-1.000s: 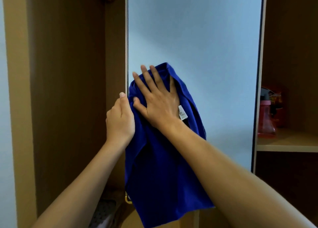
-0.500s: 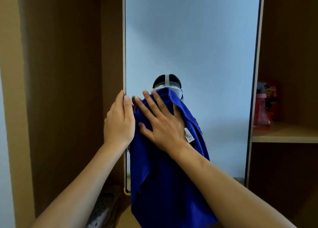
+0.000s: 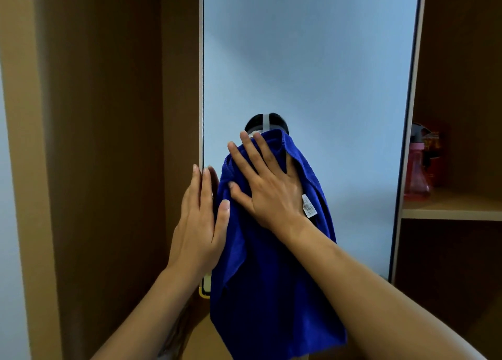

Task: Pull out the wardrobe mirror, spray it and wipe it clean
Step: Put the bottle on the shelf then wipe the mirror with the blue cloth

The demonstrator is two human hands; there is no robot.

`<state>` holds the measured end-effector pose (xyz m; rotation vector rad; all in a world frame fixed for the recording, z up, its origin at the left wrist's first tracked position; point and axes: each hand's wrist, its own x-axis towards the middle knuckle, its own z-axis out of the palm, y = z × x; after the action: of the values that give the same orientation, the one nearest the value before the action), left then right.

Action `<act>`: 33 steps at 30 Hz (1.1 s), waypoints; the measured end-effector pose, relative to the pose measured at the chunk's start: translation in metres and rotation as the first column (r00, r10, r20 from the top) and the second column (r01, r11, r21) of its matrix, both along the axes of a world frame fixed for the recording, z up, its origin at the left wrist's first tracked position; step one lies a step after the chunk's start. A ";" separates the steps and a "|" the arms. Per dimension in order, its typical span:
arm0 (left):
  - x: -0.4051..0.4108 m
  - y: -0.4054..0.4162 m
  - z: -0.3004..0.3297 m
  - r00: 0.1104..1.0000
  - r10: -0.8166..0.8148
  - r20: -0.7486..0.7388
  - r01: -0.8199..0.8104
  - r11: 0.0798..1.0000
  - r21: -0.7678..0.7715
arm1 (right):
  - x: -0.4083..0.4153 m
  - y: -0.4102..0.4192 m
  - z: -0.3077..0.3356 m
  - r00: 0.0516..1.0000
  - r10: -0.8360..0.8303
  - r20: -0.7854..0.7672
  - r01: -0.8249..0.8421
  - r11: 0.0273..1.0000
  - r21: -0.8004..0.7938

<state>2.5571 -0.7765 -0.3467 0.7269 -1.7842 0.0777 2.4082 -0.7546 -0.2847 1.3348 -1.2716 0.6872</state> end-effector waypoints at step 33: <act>-0.014 0.009 -0.003 0.867 -0.207 -0.454 0.324 0.925 0.197 | 0.003 0.008 -0.069 0.993 -0.030 -0.112 0.037 0.997 0.063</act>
<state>2.5433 -0.7679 -0.3492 0.6183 -1.4639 -0.4882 2.4111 -0.7470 -0.3534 1.3826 -1.2330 0.5442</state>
